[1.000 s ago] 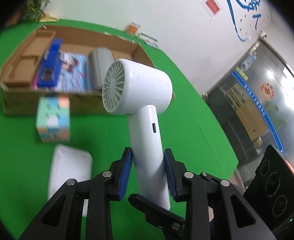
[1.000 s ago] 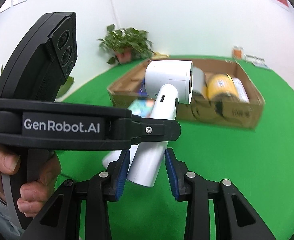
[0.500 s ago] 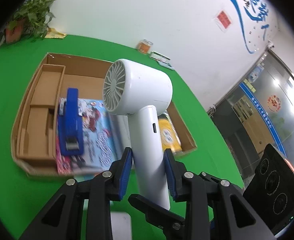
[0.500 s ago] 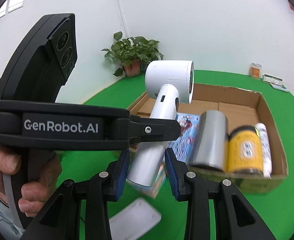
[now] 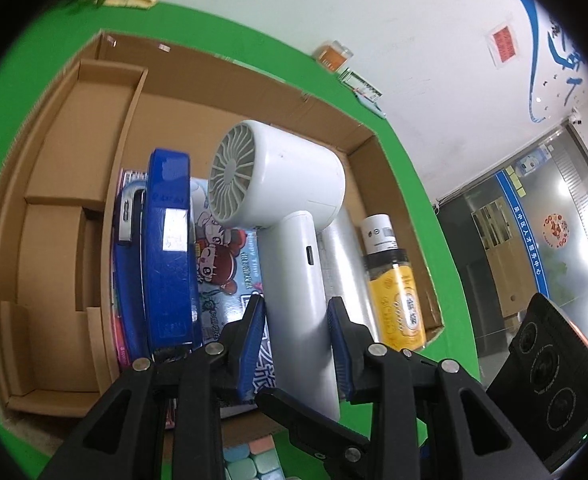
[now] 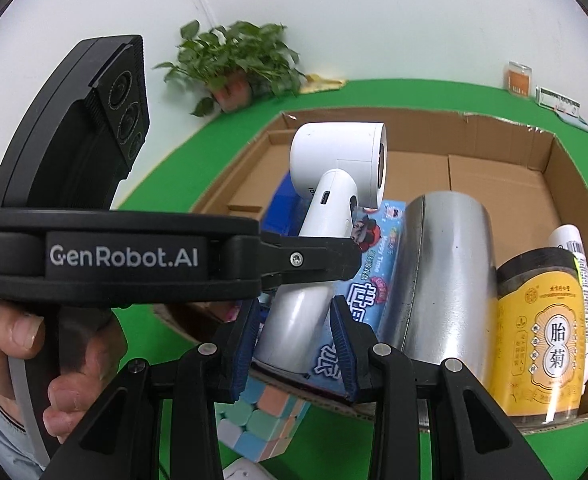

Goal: Organize rigid objects
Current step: 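Lift the hair dryer and lower it into the box beside the stapler, then open the right tool and withdraw it from the hair dryer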

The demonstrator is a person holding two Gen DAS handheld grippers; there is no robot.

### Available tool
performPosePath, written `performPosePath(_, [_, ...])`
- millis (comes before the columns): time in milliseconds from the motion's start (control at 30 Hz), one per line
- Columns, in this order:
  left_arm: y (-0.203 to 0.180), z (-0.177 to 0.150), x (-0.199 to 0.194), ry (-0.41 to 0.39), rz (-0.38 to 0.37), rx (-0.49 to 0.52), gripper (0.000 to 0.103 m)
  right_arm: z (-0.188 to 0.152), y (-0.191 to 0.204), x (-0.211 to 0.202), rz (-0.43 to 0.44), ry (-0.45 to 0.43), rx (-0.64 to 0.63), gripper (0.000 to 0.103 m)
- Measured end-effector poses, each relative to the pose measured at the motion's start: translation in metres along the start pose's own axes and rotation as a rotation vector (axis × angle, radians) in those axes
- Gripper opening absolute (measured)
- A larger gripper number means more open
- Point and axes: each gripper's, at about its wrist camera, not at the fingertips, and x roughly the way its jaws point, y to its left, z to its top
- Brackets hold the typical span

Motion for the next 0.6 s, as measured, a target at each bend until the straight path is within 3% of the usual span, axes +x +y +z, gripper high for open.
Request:
performPosePath(267, [0.014,0.004,0.018,0.075,0.011,-0.052,0.032,0.008,-0.008,0.025,-0.027,0.039,0.033,0.036])
performPosePath(467, [0.001,0.001,-0.010,-0.008,0.029,-0.007,0.040,0.013,-0.006,0.023,-0.102,0.009,0.012,0.039])
performPosePath(500, [-0.004,-0.002,-0.019,-0.037,0.057,0.016,0.041,0.012,-0.002,0.016,-0.104,-0.008,0.006,0.050])
performPosePath(533, [-0.011,-0.006,-0.030,-0.082,0.097,0.048,0.048,0.011,0.000,0.008,-0.108,-0.035,-0.004,0.068])
performPosePath(567, [-0.020,-0.015,-0.048,-0.163,0.160,0.092,0.060,0.006,0.004,-0.004,-0.116,-0.089,-0.027,0.078])
performPosePath(600, [-0.026,-0.021,-0.059,-0.223,0.203,0.115,0.065,-0.002,0.009,-0.019,-0.133,-0.165,-0.051,0.095])
